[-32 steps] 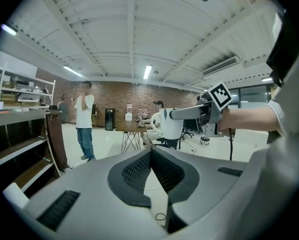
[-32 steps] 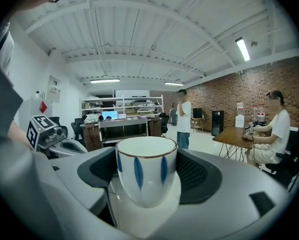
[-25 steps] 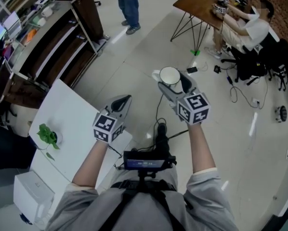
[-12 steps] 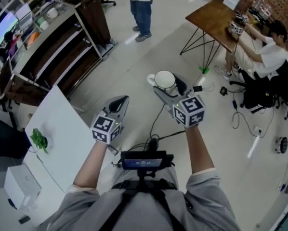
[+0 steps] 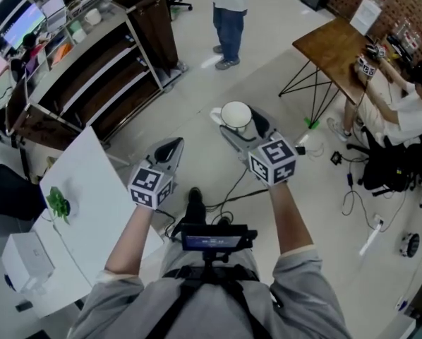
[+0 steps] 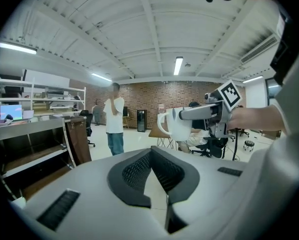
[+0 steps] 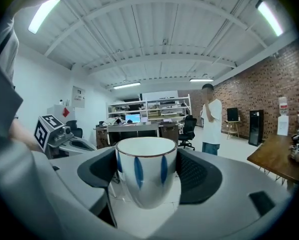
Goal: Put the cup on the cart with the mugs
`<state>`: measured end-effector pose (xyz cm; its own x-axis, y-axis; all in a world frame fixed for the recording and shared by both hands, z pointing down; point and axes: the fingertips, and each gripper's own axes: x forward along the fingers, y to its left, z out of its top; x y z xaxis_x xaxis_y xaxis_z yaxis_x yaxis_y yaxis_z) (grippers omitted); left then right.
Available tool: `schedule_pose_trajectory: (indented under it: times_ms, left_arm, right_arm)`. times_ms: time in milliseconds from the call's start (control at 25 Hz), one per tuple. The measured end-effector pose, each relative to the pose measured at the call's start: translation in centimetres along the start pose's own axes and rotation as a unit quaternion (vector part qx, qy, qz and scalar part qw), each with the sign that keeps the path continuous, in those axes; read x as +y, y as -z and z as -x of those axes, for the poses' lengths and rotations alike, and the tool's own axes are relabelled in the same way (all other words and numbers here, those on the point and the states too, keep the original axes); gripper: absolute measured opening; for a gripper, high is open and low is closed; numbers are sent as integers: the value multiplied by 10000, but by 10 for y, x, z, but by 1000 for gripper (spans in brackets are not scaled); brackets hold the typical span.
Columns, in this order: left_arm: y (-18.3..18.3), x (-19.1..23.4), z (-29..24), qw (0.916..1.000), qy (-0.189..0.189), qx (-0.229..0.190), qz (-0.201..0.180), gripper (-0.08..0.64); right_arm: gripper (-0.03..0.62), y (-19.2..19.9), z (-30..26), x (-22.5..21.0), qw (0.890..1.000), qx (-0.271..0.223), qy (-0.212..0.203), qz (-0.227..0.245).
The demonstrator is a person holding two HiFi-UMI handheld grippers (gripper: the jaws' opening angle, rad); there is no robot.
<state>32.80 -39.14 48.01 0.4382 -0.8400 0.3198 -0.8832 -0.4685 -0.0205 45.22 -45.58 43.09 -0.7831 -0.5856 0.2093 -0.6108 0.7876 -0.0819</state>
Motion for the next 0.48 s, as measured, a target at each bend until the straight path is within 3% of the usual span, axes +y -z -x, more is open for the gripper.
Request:
schedule_pose_trajectory:
  times_ms: [200, 480]
  left_arm:
    - [-1, 54, -18, 9997, -231, -47, 83, 0]
    - [-12, 163, -45, 9983, -532, -118, 193, 0]
  right_arm:
    - [376, -11, -60, -10, 9997, 53, -235, 82]
    - [376, -42, -174, -20, 9980, 38, -548, 305]
